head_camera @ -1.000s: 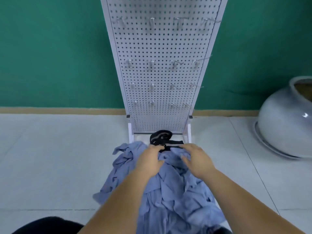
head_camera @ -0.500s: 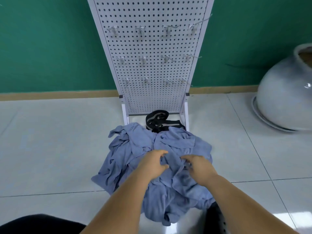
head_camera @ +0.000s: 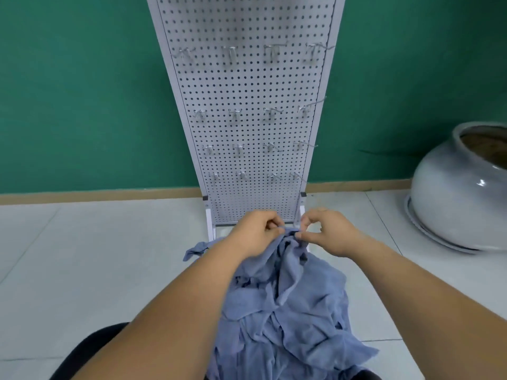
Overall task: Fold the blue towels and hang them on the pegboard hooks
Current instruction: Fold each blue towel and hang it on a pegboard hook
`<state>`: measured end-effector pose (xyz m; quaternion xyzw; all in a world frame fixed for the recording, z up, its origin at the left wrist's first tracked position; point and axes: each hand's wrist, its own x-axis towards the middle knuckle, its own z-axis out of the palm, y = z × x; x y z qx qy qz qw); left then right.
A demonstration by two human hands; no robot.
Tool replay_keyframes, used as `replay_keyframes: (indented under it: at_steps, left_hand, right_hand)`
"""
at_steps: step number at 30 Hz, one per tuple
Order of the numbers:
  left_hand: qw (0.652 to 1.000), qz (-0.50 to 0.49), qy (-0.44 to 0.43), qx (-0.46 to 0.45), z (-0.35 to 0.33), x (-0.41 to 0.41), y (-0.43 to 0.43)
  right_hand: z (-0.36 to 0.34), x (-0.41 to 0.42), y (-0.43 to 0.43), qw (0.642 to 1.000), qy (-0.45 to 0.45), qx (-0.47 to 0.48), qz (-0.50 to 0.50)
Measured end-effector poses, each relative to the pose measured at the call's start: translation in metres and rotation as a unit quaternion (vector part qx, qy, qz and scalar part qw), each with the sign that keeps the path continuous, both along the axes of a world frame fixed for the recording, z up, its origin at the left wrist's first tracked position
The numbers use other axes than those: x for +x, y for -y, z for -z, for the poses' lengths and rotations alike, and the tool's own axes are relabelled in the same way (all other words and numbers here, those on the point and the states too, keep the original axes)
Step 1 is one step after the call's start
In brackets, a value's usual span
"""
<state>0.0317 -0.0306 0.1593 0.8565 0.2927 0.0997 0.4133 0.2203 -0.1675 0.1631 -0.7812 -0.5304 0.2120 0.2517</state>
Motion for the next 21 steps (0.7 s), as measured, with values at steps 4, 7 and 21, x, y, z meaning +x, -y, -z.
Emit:
replay_keyframes:
  at_steps: [4, 7, 21]
  left_hand:
    - [0.995, -0.014, 0.094, -0.006, -0.056, 0.002, -0.014]
    - [0.988, -0.036, 0.145, -0.050, -0.079, -0.004, -0.020]
    - [0.996, -0.030, 0.061, -0.061, -0.046, -0.009, -0.042]
  right_hand:
    - [-0.042, 0.012, -0.009, 0.996, -0.086, 0.002, -0.015]
    - [-0.054, 0.012, -0.010, 0.992, -0.115, 0.042, -0.006]
    - [-0.058, -0.006, -0.053, 0.992, -0.052, 0.114, 0.019]
